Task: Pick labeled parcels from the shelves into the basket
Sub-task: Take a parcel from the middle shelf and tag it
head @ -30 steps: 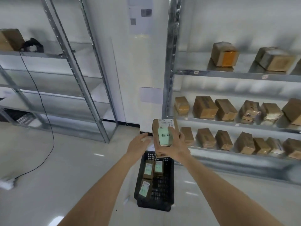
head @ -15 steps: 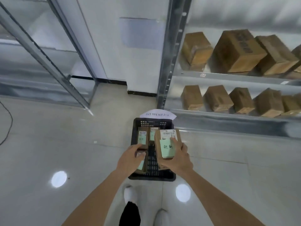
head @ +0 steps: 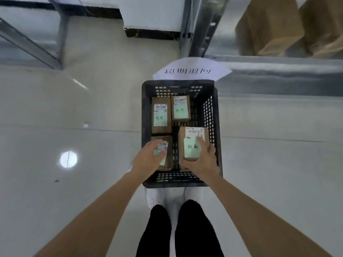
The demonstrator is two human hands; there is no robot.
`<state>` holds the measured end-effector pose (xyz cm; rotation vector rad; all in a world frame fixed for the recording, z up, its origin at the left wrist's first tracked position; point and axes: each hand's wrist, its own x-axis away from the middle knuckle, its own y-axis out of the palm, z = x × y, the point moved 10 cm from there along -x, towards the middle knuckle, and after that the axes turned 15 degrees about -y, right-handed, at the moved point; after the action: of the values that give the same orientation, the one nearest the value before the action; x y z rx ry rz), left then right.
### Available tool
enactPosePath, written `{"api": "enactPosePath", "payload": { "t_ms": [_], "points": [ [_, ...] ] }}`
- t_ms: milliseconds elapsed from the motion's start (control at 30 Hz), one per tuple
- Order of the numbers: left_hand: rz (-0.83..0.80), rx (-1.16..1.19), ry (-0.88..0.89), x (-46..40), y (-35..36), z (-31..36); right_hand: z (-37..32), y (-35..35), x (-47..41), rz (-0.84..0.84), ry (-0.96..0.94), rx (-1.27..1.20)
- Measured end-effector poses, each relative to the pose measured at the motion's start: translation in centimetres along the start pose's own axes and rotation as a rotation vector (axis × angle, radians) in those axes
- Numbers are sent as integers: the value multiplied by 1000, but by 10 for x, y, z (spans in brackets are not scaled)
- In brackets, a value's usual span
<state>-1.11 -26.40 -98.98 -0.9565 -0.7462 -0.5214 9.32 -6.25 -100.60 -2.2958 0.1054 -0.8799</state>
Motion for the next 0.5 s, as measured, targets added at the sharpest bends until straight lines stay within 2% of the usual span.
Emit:
{"api": "enactPosePath", "payload": {
  "t_ms": [233, 367, 500],
  "points": [
    [-21, 9, 3, -105, 62, -16, 63, 80, -99, -54, 4, -22],
    [32, -52, 46, -153, 77, -16, 83, 104, -149, -38, -26, -92],
    [39, 64, 39, -187, 85, -20, 92, 125, -181, -31, -34, -92]
  ]
}}
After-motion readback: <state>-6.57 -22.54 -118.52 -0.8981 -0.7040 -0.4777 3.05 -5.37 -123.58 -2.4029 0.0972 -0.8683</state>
